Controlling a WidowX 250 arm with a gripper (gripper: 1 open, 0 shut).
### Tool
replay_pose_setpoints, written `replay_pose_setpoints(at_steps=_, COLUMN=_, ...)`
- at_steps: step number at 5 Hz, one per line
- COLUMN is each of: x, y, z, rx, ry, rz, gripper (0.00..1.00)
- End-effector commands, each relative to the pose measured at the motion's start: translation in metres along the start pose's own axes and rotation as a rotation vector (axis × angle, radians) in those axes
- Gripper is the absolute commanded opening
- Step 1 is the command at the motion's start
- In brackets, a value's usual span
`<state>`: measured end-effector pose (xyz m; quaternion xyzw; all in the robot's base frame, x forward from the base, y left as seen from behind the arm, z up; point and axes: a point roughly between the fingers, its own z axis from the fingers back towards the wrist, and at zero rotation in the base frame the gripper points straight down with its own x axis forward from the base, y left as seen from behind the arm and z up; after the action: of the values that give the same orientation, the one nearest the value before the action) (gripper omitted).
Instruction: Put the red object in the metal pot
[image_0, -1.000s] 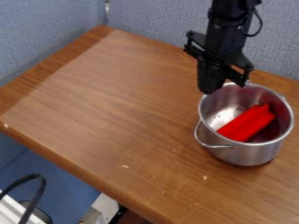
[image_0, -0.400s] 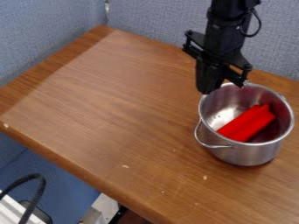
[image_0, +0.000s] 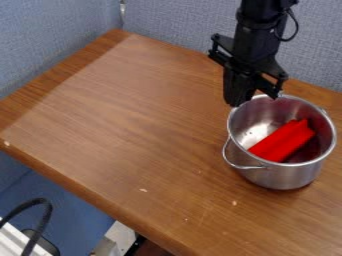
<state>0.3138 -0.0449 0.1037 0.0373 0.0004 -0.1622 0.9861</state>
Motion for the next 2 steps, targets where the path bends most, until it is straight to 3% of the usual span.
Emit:
replay_pose_setpoints(at_steps=1, x=0.0023, y=0.0119, z=0.0308, rx=0.018, ry=-0.09, rz=0.022, gripper=0.0)
replay_pose_setpoints(at_steps=2, x=0.001, y=0.0112, z=0.0343, rx=0.007, ry=-0.098, rz=0.013, gripper=0.0)
